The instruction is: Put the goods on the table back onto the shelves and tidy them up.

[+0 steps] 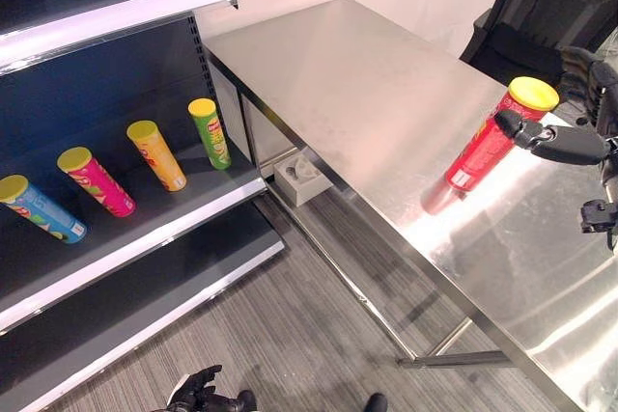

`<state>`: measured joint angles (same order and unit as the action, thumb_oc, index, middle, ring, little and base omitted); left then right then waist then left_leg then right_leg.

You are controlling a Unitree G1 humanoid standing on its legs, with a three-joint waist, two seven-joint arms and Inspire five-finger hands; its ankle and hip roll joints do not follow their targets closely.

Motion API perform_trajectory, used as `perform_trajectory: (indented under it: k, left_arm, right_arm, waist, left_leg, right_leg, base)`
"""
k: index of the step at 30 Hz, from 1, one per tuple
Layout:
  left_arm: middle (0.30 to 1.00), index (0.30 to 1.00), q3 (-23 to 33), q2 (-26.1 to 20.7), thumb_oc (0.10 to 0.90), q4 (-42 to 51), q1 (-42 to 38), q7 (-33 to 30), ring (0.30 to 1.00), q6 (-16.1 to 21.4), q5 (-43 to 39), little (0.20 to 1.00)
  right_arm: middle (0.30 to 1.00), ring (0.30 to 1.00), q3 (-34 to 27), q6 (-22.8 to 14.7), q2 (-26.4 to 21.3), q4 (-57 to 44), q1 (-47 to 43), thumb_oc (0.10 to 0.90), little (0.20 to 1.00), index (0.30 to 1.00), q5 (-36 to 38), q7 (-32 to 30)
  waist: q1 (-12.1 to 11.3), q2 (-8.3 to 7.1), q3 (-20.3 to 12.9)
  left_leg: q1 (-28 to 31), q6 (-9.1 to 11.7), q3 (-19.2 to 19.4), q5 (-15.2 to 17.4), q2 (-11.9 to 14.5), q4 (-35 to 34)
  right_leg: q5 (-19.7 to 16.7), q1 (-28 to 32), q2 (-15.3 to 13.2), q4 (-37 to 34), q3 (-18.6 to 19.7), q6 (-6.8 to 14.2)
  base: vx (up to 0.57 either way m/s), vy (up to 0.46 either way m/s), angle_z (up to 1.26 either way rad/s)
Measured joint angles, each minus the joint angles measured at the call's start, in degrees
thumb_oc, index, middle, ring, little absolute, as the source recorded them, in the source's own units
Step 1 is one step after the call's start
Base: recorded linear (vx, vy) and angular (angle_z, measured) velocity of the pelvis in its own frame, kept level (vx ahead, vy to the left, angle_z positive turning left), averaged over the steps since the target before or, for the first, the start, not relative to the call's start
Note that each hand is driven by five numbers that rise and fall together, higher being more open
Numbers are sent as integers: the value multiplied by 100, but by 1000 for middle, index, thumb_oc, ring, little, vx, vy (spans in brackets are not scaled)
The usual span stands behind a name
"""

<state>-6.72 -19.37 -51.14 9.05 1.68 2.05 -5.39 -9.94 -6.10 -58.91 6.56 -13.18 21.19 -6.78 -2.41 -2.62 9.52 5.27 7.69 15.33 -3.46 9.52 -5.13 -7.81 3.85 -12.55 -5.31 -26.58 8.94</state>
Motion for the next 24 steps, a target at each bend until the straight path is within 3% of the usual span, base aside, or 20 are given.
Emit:
perform_trajectory:
  k: [14,22,24]
  left_arm:
    - [900,900,-2,-3,800,6,19,-1,900,0,103,900]
    - [900,900,-3,-3,800,49,39,-6,900,0,102,900]
    - [900,900,-5,-3,800,66,38,-5,900,2,100,900]
  right_arm:
    - [900,900,-50,106,0,905,119,800,900,900,-90,-33]
    - [900,900,458,169,1,1071,-35,800,900,900,-99,-29]
    - [900,900,540,186,1,1125,-63,800,900,900,-121,-30]
  waist:
    - [-11,-49,-41]
    - [-41,-51,-43]
    - [-158,-52,-42]
  left_leg:
    - [12,1,-22,-2,2,0]
    - [-56,11,-148,-28,10,1]
    - [-69,15,-168,-35,14,1]
  right_leg:
    - [0,28,1,0,-14,0]
    - [1,53,6,0,-139,0]
    - [1,54,11,0,-152,0]
  base:
    - [9,-5,0]
    - [3,-14,7]
    - [-2,-17,7]
